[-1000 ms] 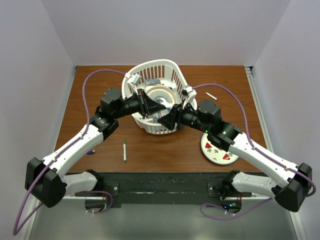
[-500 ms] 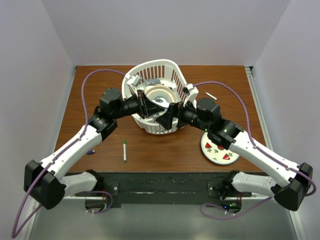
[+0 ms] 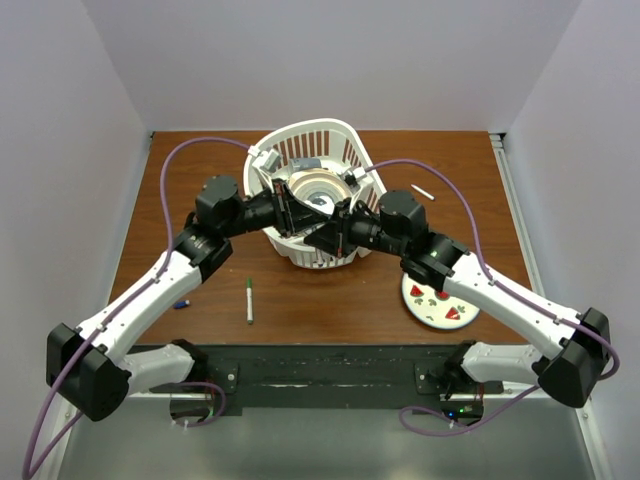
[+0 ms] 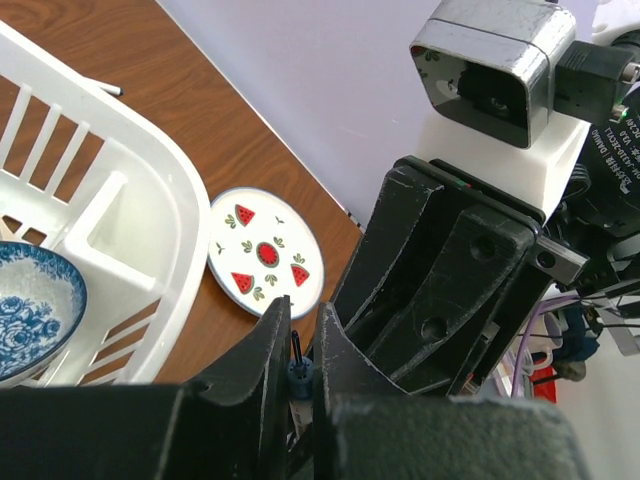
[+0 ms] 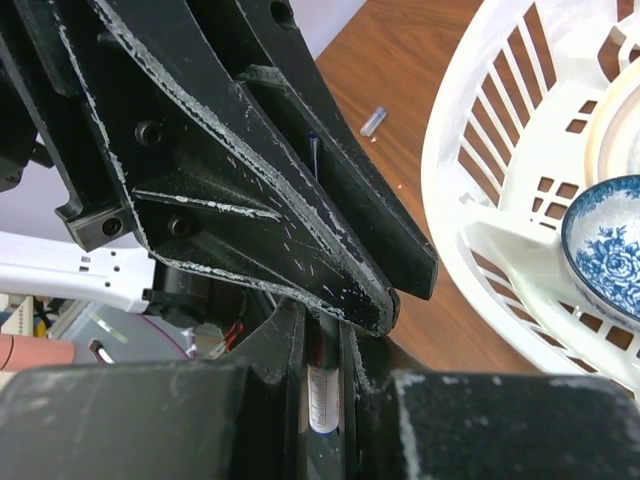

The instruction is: Insert the pens into the pen caps

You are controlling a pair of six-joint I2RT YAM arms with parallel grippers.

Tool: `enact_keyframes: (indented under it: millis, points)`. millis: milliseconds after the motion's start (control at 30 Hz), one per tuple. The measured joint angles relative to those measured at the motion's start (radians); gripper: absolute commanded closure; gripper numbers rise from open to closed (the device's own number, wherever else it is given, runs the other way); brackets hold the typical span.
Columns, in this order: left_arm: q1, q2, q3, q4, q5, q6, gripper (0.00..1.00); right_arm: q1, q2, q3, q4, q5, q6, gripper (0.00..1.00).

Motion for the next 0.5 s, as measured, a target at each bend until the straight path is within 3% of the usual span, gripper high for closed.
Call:
enact_keyframes:
  millis: [67, 100, 133, 333, 500]
  points:
    - [0.0, 0.0, 0.008, -0.015, -0.001, 0.002, 0.73, 0.0, 0.0, -0.004, 0.011, -0.007, 0.0, 1.0]
    - [0.0, 0.0, 0.014, -0.026, -0.003, 0.009, 0.42, -0.001, 0.0, -0.007, 0.018, -0.01, 0.0, 1.0]
    - [0.0, 0.0, 0.021, -0.038, -0.006, 0.021, 0.32, -0.003, -0.002, -0.013, 0.028, -0.016, 0.001, 1.0]
    - [0.0, -0.023, 0.124, -0.206, -0.125, 0.131, 0.14, -0.003, -0.05, -0.074, 0.017, 0.0, 0.006, 1.0]
    - [0.038, -0.039, 0.233, -0.432, -0.416, 0.238, 0.12, -0.004, -0.113, -0.08, -0.034, 0.042, -0.013, 1.0]
